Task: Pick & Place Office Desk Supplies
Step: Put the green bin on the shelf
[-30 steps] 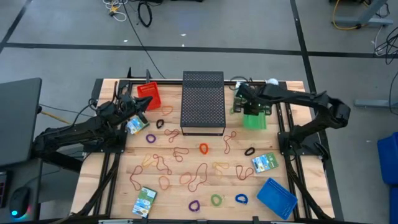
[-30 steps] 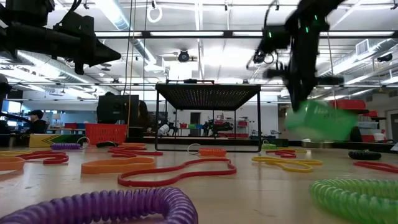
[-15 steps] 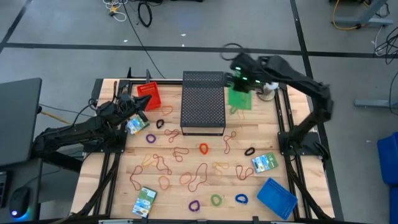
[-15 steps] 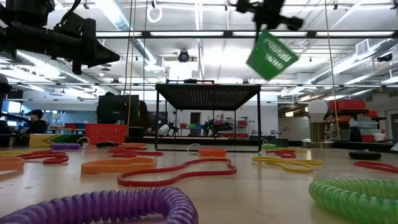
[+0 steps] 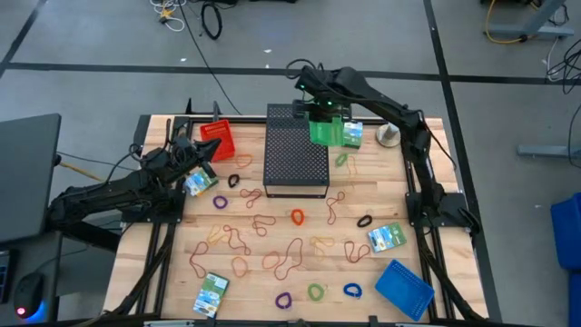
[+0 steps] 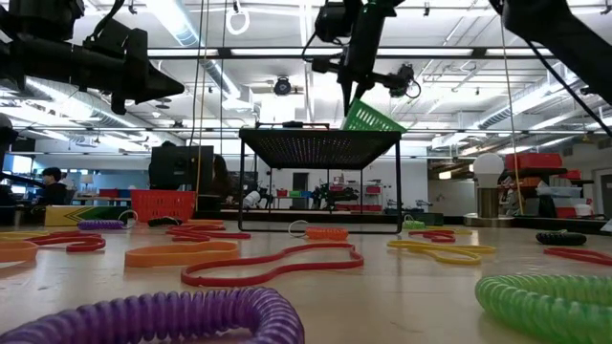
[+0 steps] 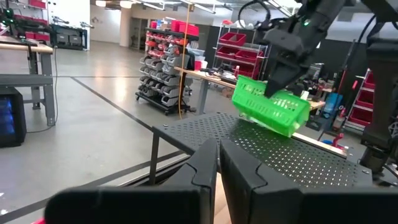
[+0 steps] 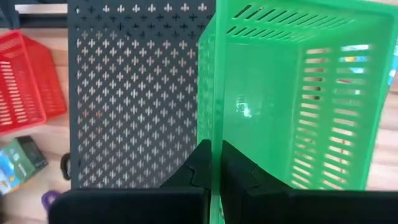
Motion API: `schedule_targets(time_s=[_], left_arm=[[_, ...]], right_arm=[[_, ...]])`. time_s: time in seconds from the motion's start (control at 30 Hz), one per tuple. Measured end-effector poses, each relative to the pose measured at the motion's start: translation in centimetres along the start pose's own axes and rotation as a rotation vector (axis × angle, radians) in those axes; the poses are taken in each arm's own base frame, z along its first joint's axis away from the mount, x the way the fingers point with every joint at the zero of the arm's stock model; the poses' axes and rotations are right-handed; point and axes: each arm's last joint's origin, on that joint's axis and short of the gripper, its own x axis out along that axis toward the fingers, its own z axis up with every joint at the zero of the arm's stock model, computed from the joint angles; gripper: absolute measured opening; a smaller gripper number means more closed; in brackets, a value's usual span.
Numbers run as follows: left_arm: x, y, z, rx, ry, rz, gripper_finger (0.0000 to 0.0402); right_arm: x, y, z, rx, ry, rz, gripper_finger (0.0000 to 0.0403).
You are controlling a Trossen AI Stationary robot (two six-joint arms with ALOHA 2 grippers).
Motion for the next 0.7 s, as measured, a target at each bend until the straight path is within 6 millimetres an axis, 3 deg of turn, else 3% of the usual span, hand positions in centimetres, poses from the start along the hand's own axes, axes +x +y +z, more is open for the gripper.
schedule_targets(time_s=[0.43, 0.7], left_arm=[[0.1, 0.0, -0.1, 0.015, 0.009, 0.001, 0.0026], [0.4, -0.1, -0.4, 0.013, 0.038, 0.005, 0.0026]], right_arm=[[0.5, 1.3, 0.6, 0.004, -0.092, 0.096, 0.0019], [2.9, 1.6, 0.3, 0.000, -0.074, 0.095, 0.0023]])
